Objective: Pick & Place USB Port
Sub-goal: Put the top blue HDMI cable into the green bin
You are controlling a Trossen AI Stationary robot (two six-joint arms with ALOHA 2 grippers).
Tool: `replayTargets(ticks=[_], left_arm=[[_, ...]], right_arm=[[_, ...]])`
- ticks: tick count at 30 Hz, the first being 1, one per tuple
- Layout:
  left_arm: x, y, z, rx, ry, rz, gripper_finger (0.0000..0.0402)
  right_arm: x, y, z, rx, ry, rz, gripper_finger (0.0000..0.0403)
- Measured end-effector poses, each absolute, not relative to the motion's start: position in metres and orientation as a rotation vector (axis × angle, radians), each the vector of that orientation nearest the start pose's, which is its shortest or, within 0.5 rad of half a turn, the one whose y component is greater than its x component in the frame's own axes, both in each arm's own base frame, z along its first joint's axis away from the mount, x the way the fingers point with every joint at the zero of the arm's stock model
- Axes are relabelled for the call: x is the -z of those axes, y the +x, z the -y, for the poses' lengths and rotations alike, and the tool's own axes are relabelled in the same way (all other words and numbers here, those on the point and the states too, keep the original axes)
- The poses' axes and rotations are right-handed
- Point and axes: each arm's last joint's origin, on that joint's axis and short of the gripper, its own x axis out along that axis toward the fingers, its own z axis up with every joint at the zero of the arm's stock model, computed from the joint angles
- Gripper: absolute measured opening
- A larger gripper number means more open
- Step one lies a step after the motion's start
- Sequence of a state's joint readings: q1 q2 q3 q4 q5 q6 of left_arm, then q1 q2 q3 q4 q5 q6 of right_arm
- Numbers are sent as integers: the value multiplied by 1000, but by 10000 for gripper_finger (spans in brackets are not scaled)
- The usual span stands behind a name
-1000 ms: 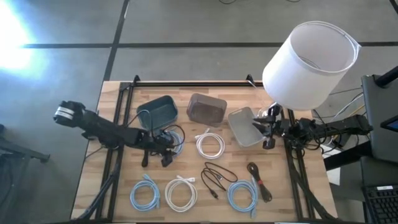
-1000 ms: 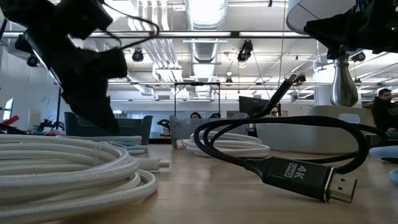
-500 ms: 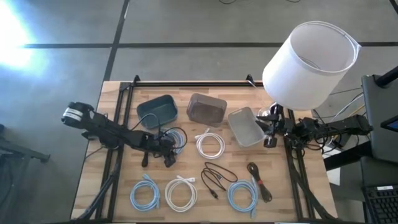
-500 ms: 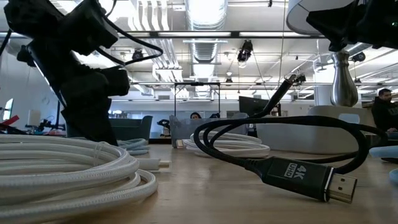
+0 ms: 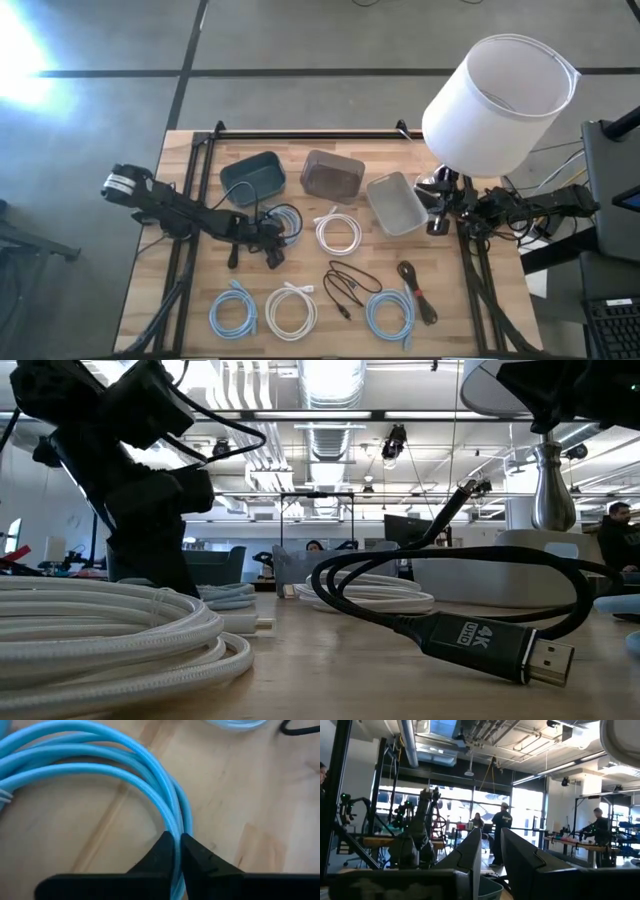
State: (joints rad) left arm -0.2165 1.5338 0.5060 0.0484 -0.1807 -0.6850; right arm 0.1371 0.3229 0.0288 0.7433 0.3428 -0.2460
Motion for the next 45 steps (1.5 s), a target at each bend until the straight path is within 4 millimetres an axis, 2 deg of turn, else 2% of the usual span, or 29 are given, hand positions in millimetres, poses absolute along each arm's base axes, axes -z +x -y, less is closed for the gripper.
replayTargets(ticks=[4,7,11,19,25,30,36,40,45], left_arm=[[-124,243,50,-249,-425,-850,20],[-136,245,53,-263,-352,-821,22],[-170,254,56,-302,-267,-752,24],[-233,254,54,-446,-46,-823,27],[-256,239,37,-654,118,-916,25],[-244,223,8,-816,104,-1031,31],[-206,211,-21,-911,110,-1130,29],[-187,208,-29,-938,74,-1095,32],[-173,208,-31,-942,39,-1025,36]], right_arm=[[-217,107,-5,255,-136,411,68],[-219,107,-5,255,-134,417,68],[-219,107,-5,255,-135,414,68],[-218,108,-5,251,-128,410,68],[-216,111,-5,249,-135,384,68],[-214,113,-6,253,-162,364,68],[-214,113,-6,254,-165,364,68],[-214,113,-6,255,-165,365,68],[-215,113,-6,255,-165,365,68]])
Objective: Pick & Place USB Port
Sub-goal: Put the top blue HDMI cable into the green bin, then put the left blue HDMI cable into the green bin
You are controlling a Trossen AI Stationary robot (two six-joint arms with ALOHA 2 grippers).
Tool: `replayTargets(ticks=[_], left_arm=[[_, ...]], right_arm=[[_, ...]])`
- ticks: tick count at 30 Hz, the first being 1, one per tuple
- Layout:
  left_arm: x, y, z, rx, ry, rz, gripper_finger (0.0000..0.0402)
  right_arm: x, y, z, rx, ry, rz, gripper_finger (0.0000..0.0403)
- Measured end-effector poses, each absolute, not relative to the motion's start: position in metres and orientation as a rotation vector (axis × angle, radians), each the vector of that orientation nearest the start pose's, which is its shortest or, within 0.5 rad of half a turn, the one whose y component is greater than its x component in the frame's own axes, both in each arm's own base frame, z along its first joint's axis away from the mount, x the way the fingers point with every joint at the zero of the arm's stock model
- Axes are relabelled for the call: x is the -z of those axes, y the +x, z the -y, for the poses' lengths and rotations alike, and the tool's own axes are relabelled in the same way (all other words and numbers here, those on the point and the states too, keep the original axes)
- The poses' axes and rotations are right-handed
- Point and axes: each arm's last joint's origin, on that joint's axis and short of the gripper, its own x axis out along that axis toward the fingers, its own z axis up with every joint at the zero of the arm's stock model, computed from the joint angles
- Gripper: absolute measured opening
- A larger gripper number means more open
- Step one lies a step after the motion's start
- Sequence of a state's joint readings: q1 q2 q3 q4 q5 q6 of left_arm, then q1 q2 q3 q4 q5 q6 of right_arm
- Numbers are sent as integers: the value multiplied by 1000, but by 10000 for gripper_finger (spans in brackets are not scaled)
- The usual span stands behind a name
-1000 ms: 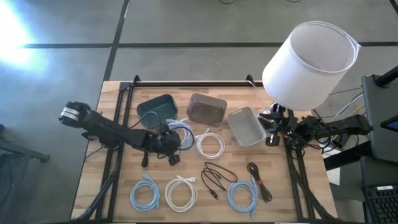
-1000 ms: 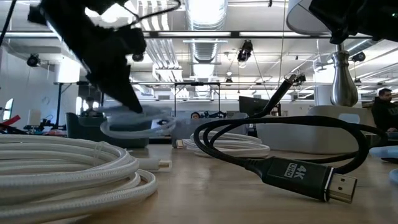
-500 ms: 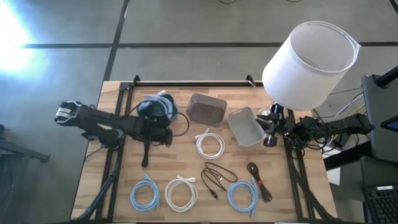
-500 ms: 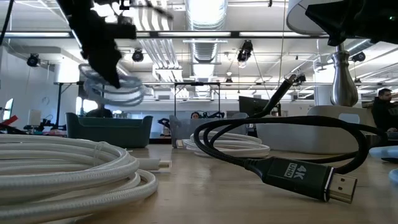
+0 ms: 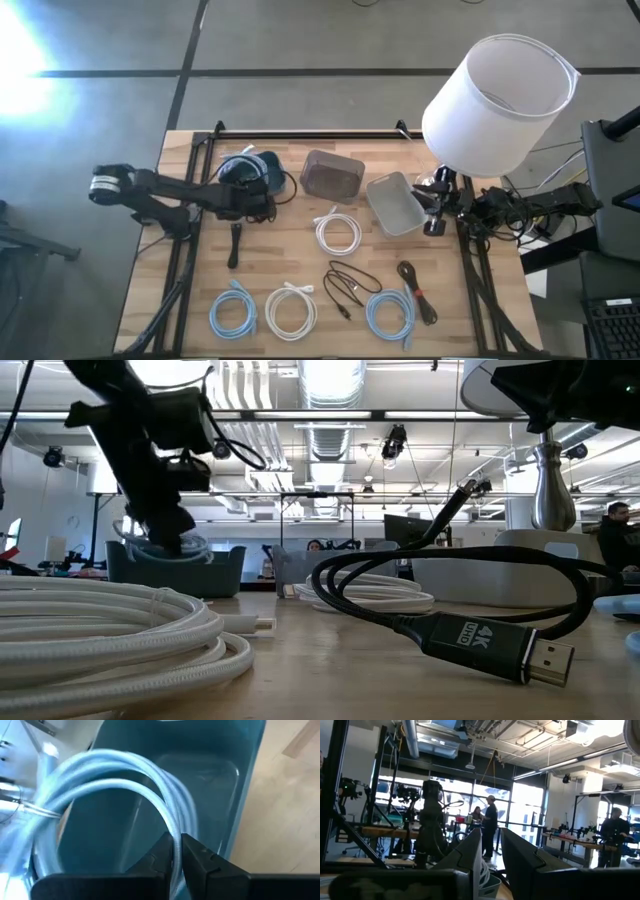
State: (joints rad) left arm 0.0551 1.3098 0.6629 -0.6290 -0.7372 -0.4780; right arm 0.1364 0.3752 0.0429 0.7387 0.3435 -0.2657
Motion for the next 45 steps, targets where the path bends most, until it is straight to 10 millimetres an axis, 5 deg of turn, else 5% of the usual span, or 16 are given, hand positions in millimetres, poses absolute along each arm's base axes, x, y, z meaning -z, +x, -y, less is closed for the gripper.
replayTargets(ticks=[6,15,24,33,45], left_arm=[[-165,205,-31,-928,39,-1026,49],[-173,210,-32,-932,33,-997,136],[-225,231,-19,-746,-49,-1047,183],[-270,246,21,-487,-97,-975,182],[-249,217,104,-178,-141,-1072,181]], right_arm=[[-215,113,-6,255,-165,365,68],[-215,113,-6,261,-188,370,68],[-215,113,-6,258,-161,369,68],[-232,137,-8,268,-47,230,68],[-252,213,-19,238,-10,-367,68]])
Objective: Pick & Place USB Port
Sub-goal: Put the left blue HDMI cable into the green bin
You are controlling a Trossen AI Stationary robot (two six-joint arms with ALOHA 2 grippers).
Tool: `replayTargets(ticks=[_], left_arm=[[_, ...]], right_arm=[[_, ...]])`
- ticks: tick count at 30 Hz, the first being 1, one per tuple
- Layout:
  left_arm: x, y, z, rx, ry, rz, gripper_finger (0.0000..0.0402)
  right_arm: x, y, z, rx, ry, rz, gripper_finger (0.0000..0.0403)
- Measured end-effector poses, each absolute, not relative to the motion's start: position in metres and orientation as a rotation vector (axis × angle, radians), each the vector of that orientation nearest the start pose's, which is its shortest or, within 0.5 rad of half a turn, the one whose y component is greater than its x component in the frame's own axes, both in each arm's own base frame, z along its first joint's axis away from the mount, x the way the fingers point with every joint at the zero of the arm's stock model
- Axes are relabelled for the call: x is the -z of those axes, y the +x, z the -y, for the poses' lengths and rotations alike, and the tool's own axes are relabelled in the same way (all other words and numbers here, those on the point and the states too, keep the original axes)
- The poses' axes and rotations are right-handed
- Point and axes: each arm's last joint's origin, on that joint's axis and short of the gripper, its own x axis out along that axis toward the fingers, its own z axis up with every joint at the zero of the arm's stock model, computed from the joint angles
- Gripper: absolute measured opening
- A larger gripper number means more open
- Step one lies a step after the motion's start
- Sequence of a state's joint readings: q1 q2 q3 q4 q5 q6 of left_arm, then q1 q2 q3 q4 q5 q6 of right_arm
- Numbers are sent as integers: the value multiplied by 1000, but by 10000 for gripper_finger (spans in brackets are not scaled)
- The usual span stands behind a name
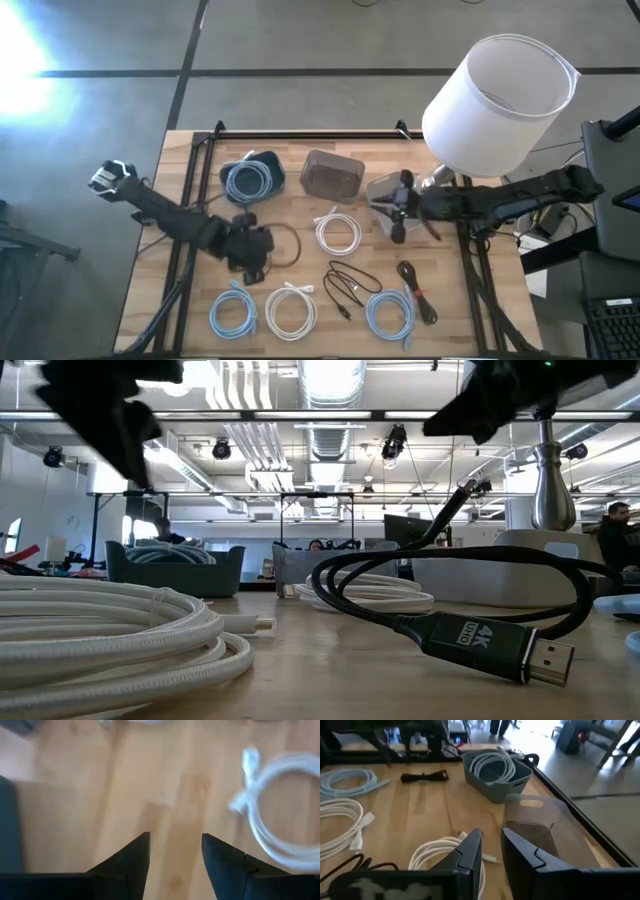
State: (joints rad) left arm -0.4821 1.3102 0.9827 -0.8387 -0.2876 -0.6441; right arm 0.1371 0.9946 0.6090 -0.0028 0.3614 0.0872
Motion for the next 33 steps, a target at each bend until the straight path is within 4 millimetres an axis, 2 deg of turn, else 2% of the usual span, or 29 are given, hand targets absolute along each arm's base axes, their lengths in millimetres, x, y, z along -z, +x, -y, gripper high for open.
replayTargets(ticks=[6,13,22,27,33], left_arm=[[-225,188,142,-101,-238,-1146,181],[-191,172,173,-53,-314,-1136,181],[-167,168,182,-30,-298,-1303,181],[-156,168,184,-34,-233,-1354,181],[-151,170,186,-46,-220,-1354,163]], right_arm=[[-252,258,-25,222,-95,-454,74],[-236,301,-32,203,-190,-661,119],[-231,347,-38,194,-234,-776,174],[-228,361,-40,188,-259,-855,187],[-230,363,-40,190,-279,-871,189]])
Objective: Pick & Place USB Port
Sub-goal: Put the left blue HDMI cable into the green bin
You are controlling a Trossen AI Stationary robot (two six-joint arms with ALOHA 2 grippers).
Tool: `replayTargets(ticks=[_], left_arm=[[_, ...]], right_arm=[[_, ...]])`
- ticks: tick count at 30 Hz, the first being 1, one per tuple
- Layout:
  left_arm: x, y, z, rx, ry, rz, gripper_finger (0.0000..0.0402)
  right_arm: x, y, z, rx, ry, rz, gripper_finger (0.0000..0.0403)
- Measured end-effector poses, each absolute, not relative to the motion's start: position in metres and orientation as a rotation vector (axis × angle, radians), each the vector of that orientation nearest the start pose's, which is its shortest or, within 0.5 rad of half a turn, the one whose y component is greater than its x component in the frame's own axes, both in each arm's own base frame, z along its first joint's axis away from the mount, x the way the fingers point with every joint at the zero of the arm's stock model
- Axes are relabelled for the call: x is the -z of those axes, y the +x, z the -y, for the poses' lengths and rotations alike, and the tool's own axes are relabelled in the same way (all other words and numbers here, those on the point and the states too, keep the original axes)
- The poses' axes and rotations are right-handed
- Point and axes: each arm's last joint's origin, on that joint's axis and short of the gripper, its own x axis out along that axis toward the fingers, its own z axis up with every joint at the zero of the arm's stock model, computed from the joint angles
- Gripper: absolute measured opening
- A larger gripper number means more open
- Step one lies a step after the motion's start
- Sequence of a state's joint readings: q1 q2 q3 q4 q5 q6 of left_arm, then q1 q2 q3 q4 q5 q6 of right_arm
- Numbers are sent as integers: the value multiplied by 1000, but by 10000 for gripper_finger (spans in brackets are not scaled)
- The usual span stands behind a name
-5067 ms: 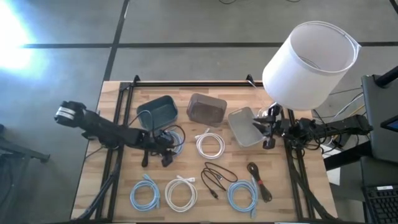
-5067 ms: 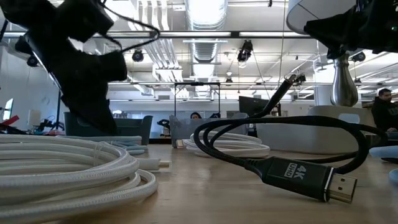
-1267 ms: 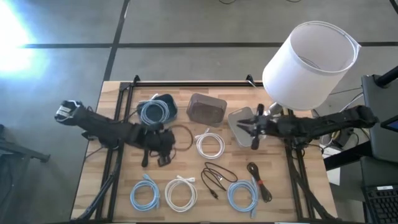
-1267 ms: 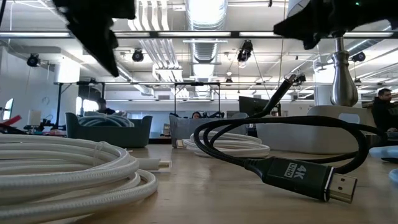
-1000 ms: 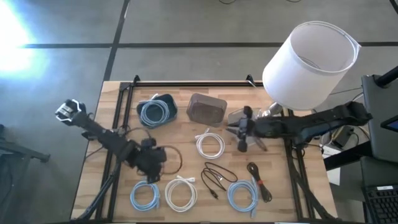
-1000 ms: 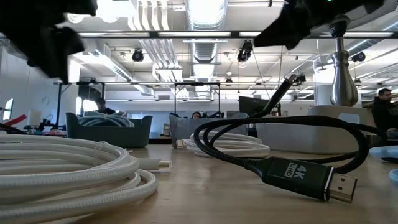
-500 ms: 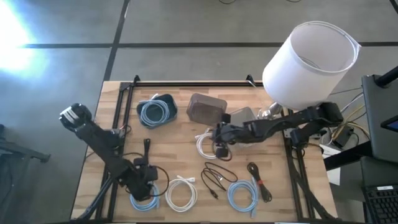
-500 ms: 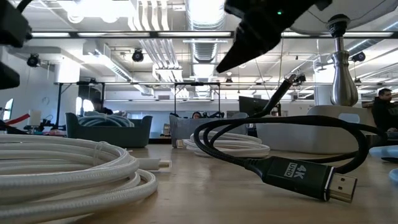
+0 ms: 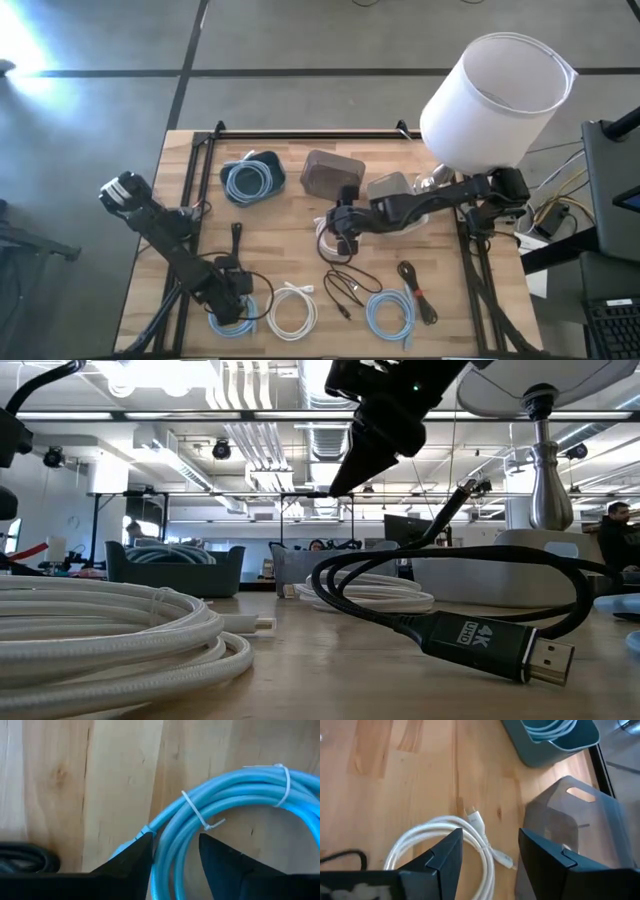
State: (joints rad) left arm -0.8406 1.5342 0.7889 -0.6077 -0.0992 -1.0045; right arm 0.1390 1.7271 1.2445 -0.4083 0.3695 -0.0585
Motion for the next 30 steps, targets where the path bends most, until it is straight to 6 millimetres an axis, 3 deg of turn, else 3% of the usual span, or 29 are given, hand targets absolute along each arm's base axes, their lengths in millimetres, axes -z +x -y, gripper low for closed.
replayTargets(ticks=[9,14,19,23,30], left_arm=[[-152,177,188,-62,-261,-1262,33],[-162,185,192,-83,-284,-1200,32],[-188,196,195,-125,-234,-1158,38],[-220,203,194,-184,-143,-1132,37],[-275,213,168,-380,53,-1107,39]], right_arm=[[-259,338,-37,188,-286,-901,189],[-272,313,-33,218,-235,-956,189],[-275,295,-31,251,-168,-953,189],[-271,282,-29,277,-115,-948,189],[-252,264,-27,332,-20,-957,189]])
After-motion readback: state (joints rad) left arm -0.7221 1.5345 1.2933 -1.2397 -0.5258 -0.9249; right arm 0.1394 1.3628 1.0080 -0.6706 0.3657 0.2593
